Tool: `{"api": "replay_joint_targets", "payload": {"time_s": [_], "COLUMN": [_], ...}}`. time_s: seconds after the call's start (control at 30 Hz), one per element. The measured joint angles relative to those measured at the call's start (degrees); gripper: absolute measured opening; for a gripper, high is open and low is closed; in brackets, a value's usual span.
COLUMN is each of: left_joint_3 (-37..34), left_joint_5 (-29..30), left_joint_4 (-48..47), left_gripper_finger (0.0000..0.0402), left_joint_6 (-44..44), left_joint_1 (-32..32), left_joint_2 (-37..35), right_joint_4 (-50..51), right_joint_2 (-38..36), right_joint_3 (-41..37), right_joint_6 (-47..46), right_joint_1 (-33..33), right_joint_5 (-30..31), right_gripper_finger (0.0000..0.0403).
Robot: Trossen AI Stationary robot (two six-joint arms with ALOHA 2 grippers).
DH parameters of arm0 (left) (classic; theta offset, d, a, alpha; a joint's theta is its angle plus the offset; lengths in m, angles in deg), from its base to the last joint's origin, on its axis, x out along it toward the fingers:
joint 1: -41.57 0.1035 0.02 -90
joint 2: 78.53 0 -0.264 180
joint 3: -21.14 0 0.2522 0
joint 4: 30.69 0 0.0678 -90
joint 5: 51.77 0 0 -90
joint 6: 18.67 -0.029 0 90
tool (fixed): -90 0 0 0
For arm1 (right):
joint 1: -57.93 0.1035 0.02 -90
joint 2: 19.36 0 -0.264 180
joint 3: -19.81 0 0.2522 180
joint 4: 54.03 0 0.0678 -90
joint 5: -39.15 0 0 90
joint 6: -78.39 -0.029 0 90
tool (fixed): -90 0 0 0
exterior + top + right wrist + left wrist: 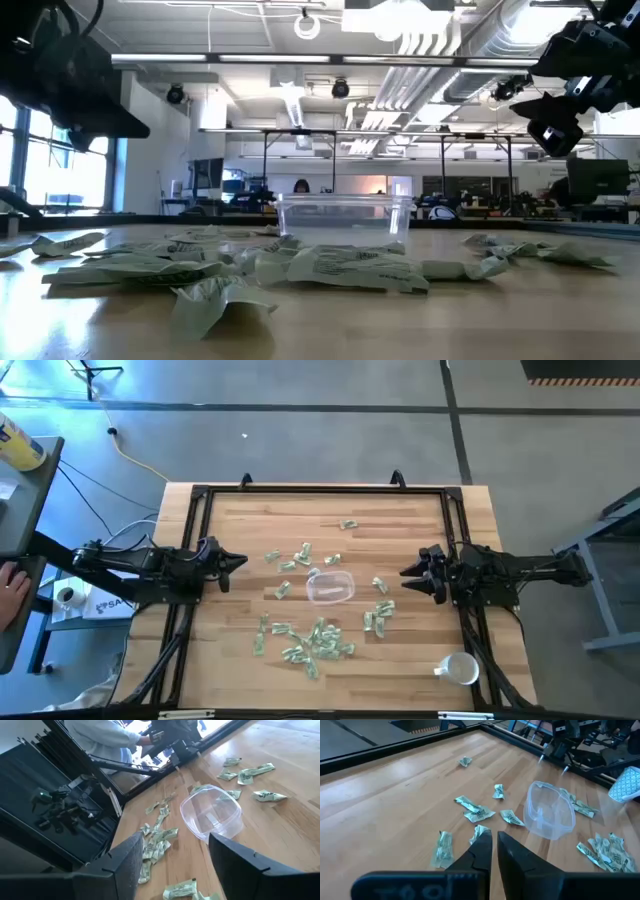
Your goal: Pick and place Stevia / Truvia into bins
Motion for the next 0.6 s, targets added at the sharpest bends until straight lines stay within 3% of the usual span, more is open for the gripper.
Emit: {"api": "replay_joint_targets", "payload": {"time_s": [0.6], "left_joint_3": [0.0], "left_joint_5": [0.0], "left_joint_4": [0.0], "left_gripper_finger": [0.0062], "left_joint_6": [0.0], "left_joint_1": [0.0], "left_joint_2": [0.0], "right_joint_4": [0.0], "right_joint_2": [0.0], "right_joint_3": [0.0], "right_joint_6": [0.0], "right_joint_1": [0.0], "right_joint_5": [0.0], "right_gripper_finger": [0.0217]}}
